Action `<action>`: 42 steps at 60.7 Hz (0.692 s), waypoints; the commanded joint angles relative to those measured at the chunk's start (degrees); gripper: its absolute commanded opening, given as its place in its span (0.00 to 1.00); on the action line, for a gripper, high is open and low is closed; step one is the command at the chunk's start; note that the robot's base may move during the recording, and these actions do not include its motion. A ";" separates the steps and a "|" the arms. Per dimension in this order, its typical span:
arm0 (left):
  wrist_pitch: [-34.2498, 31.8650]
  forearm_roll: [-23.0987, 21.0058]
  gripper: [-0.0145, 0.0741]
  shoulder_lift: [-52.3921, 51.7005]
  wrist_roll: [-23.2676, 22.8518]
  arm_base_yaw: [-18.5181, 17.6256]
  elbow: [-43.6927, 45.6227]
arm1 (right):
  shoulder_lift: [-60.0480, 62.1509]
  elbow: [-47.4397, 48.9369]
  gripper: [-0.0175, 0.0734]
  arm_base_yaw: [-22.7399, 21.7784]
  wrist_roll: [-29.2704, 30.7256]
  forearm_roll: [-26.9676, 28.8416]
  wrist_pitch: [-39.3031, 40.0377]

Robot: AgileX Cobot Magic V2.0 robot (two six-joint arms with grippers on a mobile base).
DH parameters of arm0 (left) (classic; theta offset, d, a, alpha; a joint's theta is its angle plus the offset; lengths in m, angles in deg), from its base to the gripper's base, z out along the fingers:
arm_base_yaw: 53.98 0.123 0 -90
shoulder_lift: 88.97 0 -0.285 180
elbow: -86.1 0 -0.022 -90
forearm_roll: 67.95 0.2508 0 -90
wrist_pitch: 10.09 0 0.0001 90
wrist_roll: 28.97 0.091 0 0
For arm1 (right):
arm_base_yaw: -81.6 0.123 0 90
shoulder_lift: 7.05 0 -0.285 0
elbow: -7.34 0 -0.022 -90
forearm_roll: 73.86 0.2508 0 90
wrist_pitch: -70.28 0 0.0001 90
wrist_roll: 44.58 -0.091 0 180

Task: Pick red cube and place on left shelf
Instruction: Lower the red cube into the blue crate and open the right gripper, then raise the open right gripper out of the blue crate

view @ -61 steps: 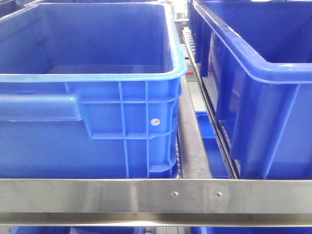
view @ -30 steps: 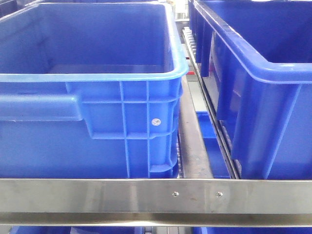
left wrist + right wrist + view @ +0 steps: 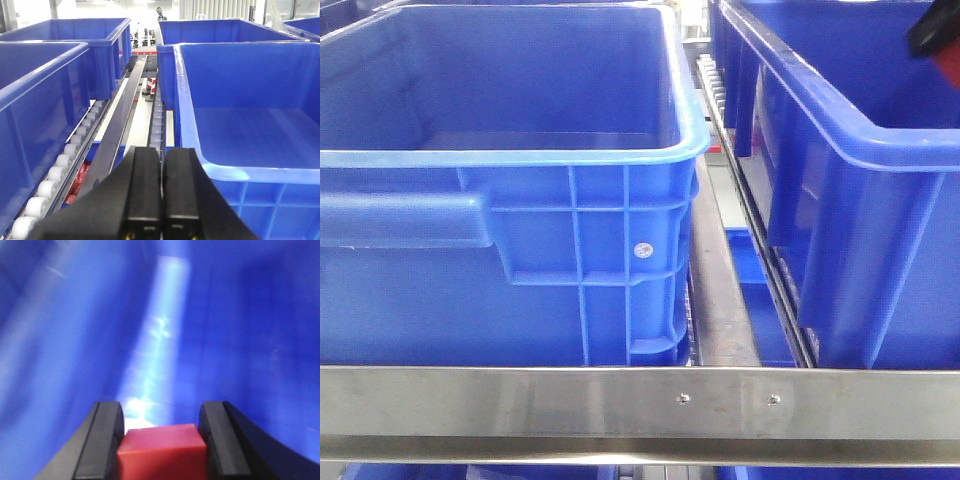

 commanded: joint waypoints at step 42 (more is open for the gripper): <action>-4.74 0.00 0.28 -0.94 0.01 -0.21 -1.41 | -5.32 8.08 0.71 -0.56 0.32 -0.78 6.04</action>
